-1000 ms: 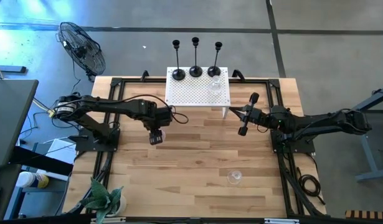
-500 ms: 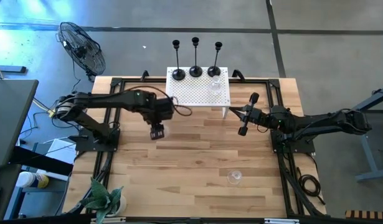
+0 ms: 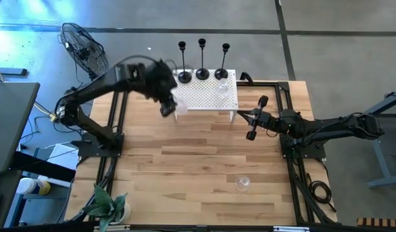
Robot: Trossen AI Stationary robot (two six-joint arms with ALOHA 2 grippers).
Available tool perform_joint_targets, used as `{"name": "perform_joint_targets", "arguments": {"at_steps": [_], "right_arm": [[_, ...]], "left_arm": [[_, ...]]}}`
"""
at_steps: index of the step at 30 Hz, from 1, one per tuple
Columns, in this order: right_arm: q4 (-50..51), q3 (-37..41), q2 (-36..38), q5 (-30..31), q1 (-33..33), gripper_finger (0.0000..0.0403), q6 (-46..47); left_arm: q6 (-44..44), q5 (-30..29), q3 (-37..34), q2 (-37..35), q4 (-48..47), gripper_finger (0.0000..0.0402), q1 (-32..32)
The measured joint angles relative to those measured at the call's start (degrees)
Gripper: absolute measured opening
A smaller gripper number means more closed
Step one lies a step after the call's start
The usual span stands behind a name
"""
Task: Pick & Place candle stick holders
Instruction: Put the top transparent glass candle holder aligned with the black candle holder on the shelf
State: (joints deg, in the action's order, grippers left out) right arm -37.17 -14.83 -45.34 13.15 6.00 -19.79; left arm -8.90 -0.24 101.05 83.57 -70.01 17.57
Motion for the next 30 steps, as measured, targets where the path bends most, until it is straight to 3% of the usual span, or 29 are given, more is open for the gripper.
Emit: {"name": "perform_joint_targets", "arguments": {"at_steps": [7,14,22,30], "right_arm": [[-0.89,0.0,0.0,-1.36,0.0,0.0001,-0.98],[-1.8,0.0,0.0,-1.36,0.02,0.0001,-2.05],[-2.16,0.0,0.0,-1.38,0.02,0.0001,-2.51],[-2.13,0.0,0.0,-1.38,0.02,0.0001,-2.78]], "left_arm": [[0.39,6.43,1.03,0.19,3.05,0.0187,9.16],[2.53,10.86,1.05,4.68,6.64,0.0187,11.7],[5.69,9.69,1.01,9.71,7.41,0.0187,11.7],[8.87,3.66,1.01,11.28,9.98,0.0187,12.16]]}}
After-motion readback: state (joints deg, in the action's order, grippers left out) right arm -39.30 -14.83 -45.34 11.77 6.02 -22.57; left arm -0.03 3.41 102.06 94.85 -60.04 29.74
